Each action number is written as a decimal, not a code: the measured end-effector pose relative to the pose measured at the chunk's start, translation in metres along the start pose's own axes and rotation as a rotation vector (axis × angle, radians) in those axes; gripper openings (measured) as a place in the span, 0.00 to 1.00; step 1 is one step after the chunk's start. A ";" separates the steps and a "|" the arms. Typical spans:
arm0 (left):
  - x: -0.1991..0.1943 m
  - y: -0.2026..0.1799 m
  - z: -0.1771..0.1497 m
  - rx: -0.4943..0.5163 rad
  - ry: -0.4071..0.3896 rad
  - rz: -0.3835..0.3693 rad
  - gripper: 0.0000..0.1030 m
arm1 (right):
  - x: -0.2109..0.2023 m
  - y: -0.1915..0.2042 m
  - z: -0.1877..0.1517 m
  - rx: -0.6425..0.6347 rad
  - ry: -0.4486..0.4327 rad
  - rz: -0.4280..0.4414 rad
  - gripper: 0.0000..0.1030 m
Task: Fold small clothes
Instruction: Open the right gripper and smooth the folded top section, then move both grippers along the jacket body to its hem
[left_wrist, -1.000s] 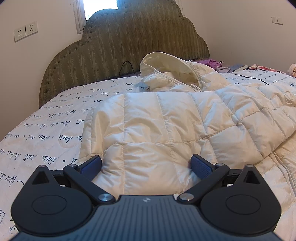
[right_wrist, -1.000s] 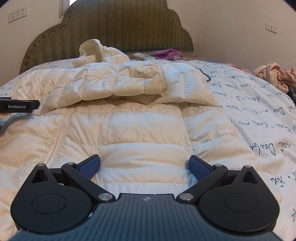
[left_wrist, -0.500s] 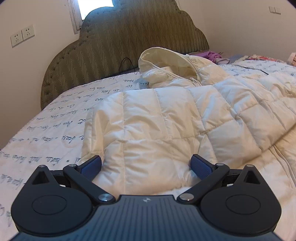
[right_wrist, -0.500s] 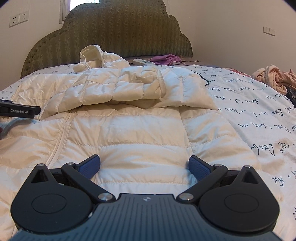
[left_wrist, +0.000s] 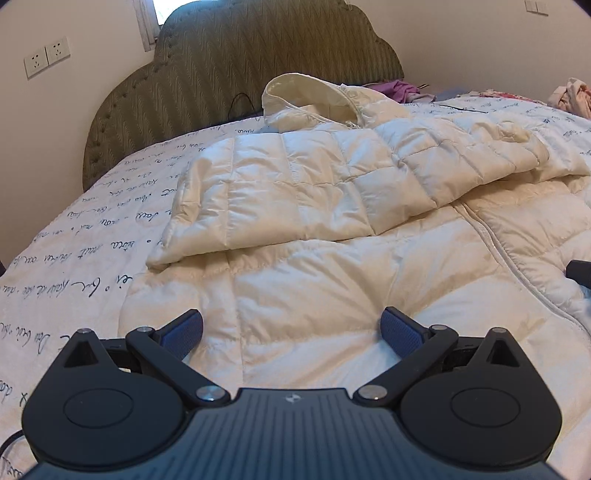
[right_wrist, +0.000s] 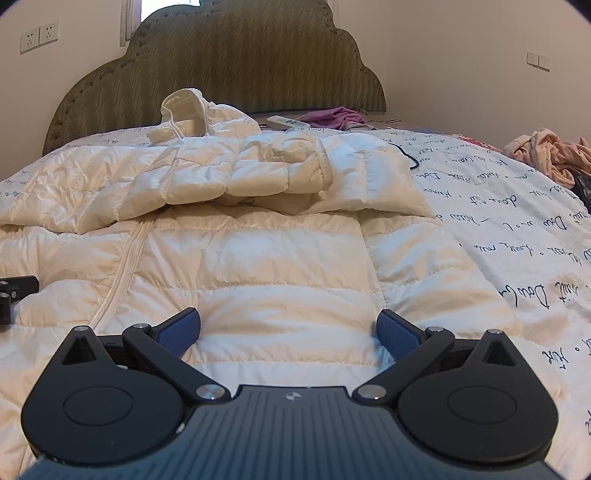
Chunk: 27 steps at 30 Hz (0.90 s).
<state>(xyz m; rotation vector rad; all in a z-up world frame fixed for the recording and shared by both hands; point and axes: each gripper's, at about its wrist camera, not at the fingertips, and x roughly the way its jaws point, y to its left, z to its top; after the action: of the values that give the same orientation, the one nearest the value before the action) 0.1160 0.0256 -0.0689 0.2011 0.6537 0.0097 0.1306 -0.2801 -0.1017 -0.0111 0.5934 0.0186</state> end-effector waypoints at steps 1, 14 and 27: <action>0.000 0.000 0.000 -0.001 0.000 0.000 1.00 | 0.000 0.001 0.000 -0.005 0.002 -0.003 1.00; -0.036 0.011 -0.014 0.003 -0.004 0.010 1.00 | -0.039 0.001 -0.015 -0.054 0.051 0.007 1.00; -0.085 0.062 -0.070 0.080 -0.075 0.258 1.00 | -0.093 -0.064 -0.037 -0.007 -0.129 -0.033 1.00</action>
<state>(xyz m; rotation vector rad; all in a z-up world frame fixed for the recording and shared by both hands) 0.0101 0.0926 -0.0601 0.3602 0.5503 0.2231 0.0342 -0.3464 -0.0799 -0.0259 0.4643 -0.0104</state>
